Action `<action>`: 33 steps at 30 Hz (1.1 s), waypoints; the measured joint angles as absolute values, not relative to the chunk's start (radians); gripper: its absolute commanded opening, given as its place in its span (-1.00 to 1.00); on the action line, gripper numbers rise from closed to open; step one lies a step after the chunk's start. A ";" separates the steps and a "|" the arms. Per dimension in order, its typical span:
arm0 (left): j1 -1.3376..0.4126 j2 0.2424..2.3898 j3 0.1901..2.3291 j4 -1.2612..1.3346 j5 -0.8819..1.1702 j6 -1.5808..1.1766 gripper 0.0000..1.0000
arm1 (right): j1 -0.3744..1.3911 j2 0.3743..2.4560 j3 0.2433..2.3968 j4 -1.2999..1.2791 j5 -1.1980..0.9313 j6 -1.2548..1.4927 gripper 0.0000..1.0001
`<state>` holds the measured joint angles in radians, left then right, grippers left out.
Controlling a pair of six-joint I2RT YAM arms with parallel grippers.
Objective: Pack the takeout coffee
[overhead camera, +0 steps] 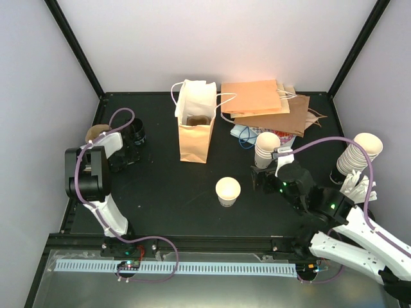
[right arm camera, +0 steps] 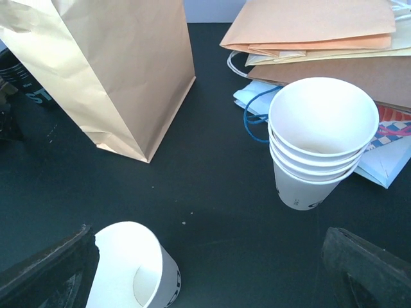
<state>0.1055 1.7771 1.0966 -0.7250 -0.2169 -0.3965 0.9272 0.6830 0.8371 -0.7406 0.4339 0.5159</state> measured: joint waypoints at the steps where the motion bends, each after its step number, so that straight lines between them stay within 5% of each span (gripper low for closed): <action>1: 0.105 1.784 1.097 -0.725 -0.217 -0.397 0.55 | 0.927 0.683 0.839 -0.741 0.434 0.512 0.95; 16: 0.105 1.741 1.059 -0.691 -0.167 -0.403 -0.36 | 0.927 0.677 0.875 -0.749 0.434 0.477 0.94; 21: 0.105 1.716 1.046 -0.682 -0.157 -0.406 -0.43 | 0.927 0.667 0.875 -0.749 0.433 0.477 0.95; 26: 0.105 1.705 1.028 -0.683 -0.157 -0.414 -0.18 | 0.927 0.662 0.875 -0.749 0.433 0.477 0.94; 33: 0.105 1.711 1.027 -0.683 -0.178 -0.427 -0.50 | 0.927 0.649 0.875 -0.756 0.433 0.477 0.94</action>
